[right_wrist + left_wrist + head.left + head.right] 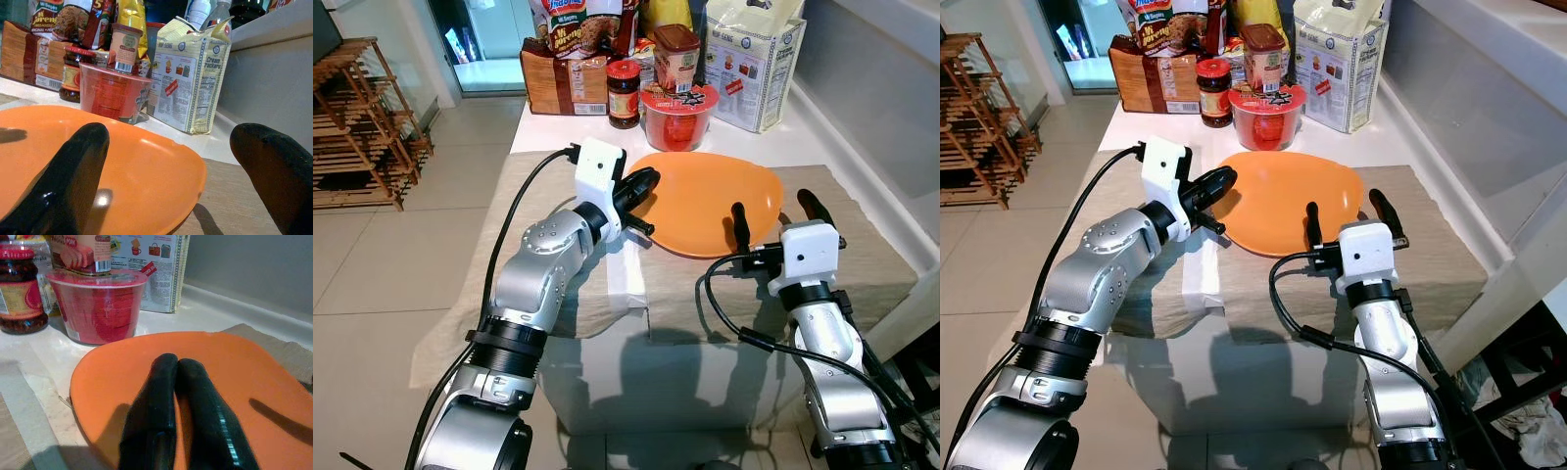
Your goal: Setting the table
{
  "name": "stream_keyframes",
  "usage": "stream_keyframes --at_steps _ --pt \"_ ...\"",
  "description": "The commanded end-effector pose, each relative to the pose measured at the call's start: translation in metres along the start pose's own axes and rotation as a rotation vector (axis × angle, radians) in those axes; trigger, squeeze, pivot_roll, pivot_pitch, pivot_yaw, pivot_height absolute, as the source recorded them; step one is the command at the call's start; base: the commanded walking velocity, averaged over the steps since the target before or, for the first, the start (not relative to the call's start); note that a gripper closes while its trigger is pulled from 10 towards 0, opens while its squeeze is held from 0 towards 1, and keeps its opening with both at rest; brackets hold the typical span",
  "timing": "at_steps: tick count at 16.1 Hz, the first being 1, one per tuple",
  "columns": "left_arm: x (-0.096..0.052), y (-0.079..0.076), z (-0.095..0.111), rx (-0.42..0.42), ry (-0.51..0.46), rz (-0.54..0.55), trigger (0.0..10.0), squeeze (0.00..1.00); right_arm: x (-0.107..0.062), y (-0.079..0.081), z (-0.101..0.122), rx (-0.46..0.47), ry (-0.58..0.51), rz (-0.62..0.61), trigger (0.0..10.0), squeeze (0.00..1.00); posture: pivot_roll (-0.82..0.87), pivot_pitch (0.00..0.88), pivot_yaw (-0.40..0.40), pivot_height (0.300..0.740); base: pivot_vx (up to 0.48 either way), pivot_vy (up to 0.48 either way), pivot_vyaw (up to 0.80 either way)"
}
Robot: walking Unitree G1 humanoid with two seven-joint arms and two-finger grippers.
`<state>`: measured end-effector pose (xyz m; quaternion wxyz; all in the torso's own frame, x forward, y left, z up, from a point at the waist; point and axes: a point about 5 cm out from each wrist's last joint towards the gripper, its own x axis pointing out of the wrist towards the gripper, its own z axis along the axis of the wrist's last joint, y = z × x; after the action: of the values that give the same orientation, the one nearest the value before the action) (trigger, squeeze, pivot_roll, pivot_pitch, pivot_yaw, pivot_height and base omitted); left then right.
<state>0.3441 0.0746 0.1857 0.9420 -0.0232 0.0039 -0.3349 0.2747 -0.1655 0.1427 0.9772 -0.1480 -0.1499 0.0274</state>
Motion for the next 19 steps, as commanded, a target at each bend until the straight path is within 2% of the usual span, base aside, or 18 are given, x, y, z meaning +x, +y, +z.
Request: stream_keyframes --at_steps 1,2,3,5,7,11,14,19 --pt "0.001 0.002 0.000 0.040 0.011 -0.004 0.0 0.00 -0.001 -0.002 0.002 -0.002 0.000 -0.004 10.0 0.00 -0.12 0.000 0.078 0.736 0.000 0.000 0.00" --pt "0.002 0.000 0.001 0.111 0.014 -0.036 0.0 0.00 0.000 -0.002 0.004 -0.001 -0.004 -0.004 10.0 0.00 -0.13 0.000 0.080 0.736 0.000 0.000 0.00" --pt "0.004 0.000 0.002 0.178 0.020 -0.041 10.0 0.00 0.003 -0.003 0.007 0.000 -0.015 -0.010 10.0 0.00 -0.13 0.000 0.080 0.736 0.000 0.000 0.00" --pt "0.011 0.004 0.004 0.261 0.029 -0.039 10.0 0.00 0.007 -0.006 0.010 0.019 -0.015 -0.033 10.0 0.00 -0.13 0.000 0.080 0.736 0.000 0.000 0.00" --pt "0.016 0.004 0.005 0.300 0.041 -0.048 10.0 0.00 0.009 -0.008 0.009 0.040 -0.003 -0.053 10.0 0.00 -0.13 0.000 0.080 0.736 0.000 0.000 0.00" --pt "0.025 0.007 0.003 0.320 0.071 -0.065 10.0 0.00 0.012 -0.009 0.009 0.058 0.005 -0.057 10.0 0.00 -0.13 0.000 0.084 0.736 0.000 0.000 0.00" --pt "0.024 0.012 -0.007 0.330 0.135 -0.061 10.0 0.00 0.011 -0.011 0.008 0.089 0.020 -0.077 10.0 0.00 -0.13 0.000 0.086 0.736 0.000 0.000 0.00" --pt "0.025 0.010 -0.010 0.336 0.148 -0.092 10.0 0.00 0.012 -0.012 0.008 0.097 0.025 -0.075 10.0 0.00 -0.13 0.000 0.085 0.736 0.000 0.000 0.00"
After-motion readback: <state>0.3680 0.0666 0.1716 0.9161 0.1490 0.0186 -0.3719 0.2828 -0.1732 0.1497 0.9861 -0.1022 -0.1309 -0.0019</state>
